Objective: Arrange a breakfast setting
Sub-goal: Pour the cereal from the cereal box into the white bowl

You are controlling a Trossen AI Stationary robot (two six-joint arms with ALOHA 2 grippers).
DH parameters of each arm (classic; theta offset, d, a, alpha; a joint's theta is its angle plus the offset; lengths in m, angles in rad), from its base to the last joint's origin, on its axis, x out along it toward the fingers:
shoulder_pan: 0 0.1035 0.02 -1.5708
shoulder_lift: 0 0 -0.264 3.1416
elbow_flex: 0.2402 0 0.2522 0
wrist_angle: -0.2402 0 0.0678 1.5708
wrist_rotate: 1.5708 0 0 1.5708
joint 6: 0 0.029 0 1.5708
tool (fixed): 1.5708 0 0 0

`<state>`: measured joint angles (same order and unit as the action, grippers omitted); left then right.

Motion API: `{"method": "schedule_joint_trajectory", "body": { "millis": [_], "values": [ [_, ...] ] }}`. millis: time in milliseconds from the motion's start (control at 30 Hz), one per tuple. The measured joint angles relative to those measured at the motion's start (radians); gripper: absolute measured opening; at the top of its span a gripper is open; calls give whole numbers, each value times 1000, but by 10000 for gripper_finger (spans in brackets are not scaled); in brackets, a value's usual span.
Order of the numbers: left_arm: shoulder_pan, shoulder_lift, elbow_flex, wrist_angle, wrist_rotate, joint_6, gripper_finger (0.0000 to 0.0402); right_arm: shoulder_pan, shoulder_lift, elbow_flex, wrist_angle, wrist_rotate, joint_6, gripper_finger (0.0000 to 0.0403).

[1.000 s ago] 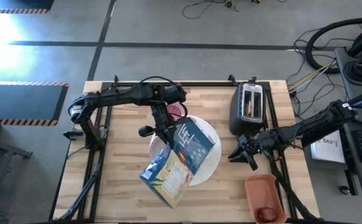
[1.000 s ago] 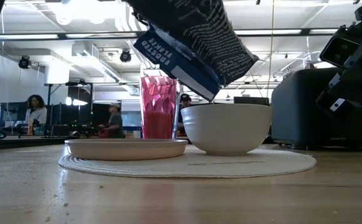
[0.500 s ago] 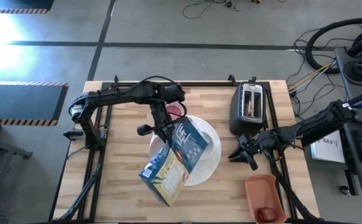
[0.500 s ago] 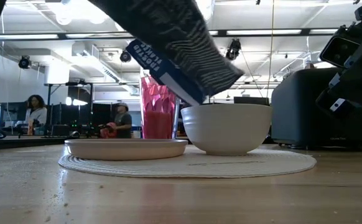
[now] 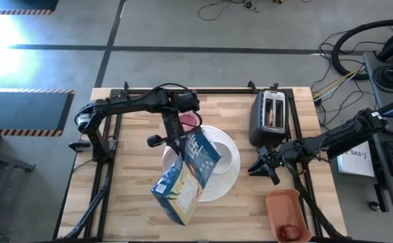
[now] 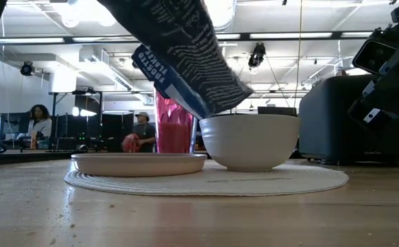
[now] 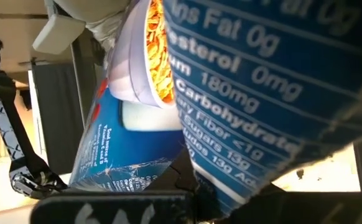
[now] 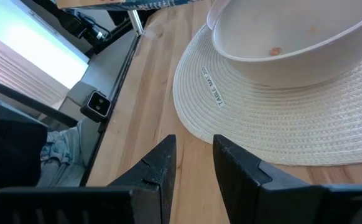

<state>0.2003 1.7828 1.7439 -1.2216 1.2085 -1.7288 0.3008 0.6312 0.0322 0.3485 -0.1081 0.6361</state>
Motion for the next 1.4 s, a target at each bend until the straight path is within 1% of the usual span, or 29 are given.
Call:
{"method": "schedule_joint_trajectory", "body": {
  "millis": [400,633,833,1000,1100,1167,1267,1400],
  "values": [
    [6,9,1,-9,7,-47,0,0,0,0,0,0,0,95],
    [4,38,4,148,17,-96,0,0,0,0,0,0,0,95],
    [5,85,30,154,27,-96,0,0,0,0,0,0,0,95],
    [4,112,118,57,27,-81,0,0,0,0,0,0,0,95],
    [2,120,180,50,35,-78,0,0,0,0,0,0,0,95],
    [2,136,214,2,27,-69,0,0,0,0,0,0,0,95],
    [-6,171,244,-48,12,-52,0,0,0,0,0,0,0,95],
    [-7,210,276,-57,12,-25,0,0,0,0,0,0,0,95]
  ]
}}
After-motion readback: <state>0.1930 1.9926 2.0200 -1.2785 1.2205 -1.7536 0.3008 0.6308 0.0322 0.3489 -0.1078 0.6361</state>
